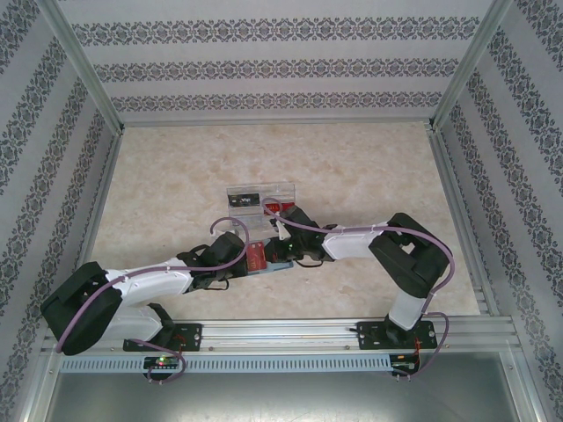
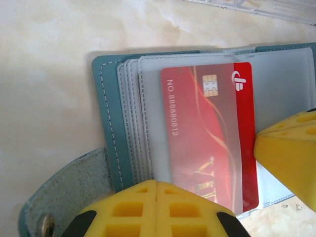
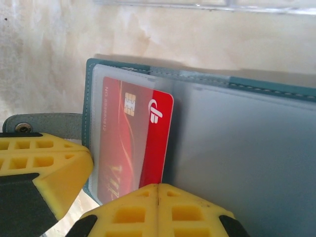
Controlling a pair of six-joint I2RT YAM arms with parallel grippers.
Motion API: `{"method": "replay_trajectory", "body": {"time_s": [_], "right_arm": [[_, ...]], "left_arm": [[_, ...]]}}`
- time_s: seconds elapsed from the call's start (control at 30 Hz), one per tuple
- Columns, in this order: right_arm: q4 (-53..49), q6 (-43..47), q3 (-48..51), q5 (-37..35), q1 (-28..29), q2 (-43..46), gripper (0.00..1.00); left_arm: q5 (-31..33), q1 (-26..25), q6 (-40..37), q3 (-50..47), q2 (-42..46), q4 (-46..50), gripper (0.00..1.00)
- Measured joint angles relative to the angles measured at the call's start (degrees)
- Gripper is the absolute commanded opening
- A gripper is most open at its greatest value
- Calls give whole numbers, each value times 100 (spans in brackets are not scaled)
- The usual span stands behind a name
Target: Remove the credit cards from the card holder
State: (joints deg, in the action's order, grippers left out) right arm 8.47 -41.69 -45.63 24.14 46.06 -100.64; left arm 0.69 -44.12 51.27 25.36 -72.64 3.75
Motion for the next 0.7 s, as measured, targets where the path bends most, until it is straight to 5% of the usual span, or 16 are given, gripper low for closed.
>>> {"method": "replay_trajectory", "body": {"time_s": [0.13,0.27,0.5,0.63,0.7], "right_arm": [[-4,0,28,42,-48,28,0],[2,0,28,59,-48,33,15],[81,-20,26,149,-46,-13,20],[118,-22,-7,192,-46,-57,19],[127,-42,-17,199,-46,-79,9]], "left_arm": [[0,0,11,0,0,2,0],[-2,0,20,0,0,2,0],[-2,0,20,2,-2,2,0],[-4,0,20,4,-7,2,0],[-4,0,20,4,-7,2,0]]}}
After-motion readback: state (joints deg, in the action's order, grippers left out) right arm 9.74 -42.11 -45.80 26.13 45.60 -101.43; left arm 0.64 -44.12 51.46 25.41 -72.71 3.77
